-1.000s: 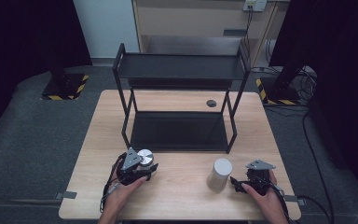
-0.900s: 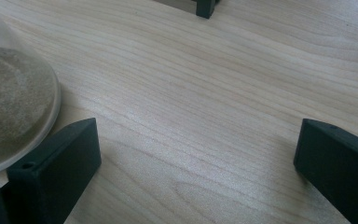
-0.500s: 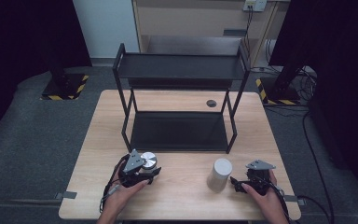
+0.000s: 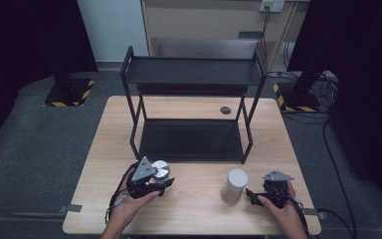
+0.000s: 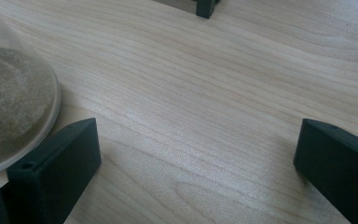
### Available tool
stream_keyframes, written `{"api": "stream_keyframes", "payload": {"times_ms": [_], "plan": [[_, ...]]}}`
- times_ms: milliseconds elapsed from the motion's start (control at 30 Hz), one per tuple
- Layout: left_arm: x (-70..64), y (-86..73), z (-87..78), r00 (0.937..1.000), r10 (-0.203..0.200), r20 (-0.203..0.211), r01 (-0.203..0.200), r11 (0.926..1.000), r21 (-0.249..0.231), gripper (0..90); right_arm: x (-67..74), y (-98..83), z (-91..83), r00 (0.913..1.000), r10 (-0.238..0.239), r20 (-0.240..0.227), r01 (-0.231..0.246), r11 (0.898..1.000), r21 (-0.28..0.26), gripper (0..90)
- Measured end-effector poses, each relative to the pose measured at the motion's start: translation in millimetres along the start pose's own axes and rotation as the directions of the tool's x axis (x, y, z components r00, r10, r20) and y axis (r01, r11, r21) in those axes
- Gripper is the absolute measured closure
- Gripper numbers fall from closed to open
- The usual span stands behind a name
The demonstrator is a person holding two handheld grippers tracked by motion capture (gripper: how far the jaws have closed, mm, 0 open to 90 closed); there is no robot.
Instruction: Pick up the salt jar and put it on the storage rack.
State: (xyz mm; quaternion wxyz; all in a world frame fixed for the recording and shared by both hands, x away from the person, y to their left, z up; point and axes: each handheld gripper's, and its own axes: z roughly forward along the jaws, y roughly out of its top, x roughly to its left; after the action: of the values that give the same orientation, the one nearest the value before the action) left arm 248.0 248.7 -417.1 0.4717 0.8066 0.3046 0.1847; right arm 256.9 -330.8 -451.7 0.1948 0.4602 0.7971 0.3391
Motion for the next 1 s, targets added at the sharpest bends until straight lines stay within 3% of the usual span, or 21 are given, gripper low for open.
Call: {"api": "stream_keyframes", "payload": {"times_ms": [300, 700, 1000], "plan": [[3.1, 20.9, -4.2, 0.9997, 0.024, 0.009, -0.024, 0.9997, 0.004, 30.1, 0.0, 0.0, 0.0, 1.0, 0.0, 0.0, 0.0, 1.0, 0.0, 1.3], [15.7, 46.2, -1.5, 0.9983, 0.043, 0.04, -0.041, 0.9975, -0.057, 30.1, 0.0, 0.0, 0.0, 1.0, 0.0, 0.0, 0.0, 1.0, 0.0, 1.3], [23.6, 63.4, -4.6, 0.9952, 0.082, 0.054, -0.08, 0.996, -0.039, 30.1, 0.0, 0.0, 0.0, 1.0, 0.0, 0.0, 0.0, 1.0, 0.0, 1.3]]}}
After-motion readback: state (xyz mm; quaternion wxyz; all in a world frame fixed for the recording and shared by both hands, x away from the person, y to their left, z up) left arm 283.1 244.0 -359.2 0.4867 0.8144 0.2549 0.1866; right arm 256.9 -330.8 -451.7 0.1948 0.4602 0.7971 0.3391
